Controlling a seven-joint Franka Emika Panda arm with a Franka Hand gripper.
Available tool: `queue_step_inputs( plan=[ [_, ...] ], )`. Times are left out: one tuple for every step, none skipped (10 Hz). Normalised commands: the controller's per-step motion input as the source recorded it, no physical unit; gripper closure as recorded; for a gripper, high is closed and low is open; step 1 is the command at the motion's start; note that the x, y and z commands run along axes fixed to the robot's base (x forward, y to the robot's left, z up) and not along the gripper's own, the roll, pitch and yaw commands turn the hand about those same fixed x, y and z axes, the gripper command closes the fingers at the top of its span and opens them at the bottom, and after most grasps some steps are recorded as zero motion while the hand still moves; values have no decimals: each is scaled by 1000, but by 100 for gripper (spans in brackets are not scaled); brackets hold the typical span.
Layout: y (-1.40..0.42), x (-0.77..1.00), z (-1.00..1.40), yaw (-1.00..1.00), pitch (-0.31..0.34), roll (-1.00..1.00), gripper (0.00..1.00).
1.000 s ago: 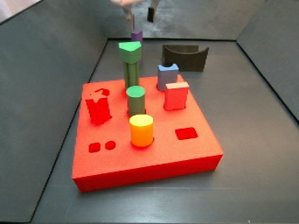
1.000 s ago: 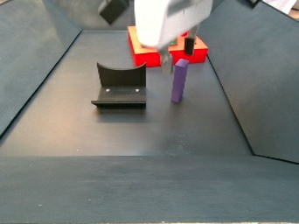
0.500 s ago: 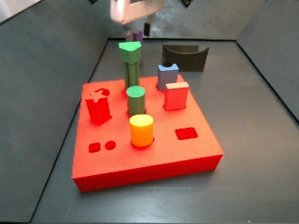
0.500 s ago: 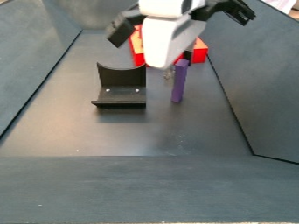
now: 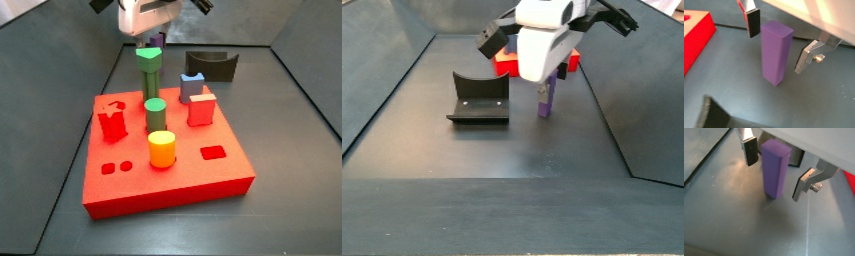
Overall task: Pick up the rectangle object. Move up. Move to above the board. Insert the rectangle object.
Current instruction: Pick up the rectangle object.
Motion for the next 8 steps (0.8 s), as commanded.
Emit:
queue_step_inputs(
  plan=[
    [-103, 17, -89, 0, 0, -19, 0],
    [0, 0, 0, 0, 0, 0, 100],
    [0, 0, 0, 0, 0, 0, 100],
    [0, 0, 0, 0, 0, 0, 100],
    [0, 0, 0, 0, 0, 0, 100],
    [0, 0, 0, 0, 0, 0, 100],
    [0, 0, 0, 0, 0, 0, 100],
    [0, 0, 0, 0, 0, 0, 100]
  ],
)
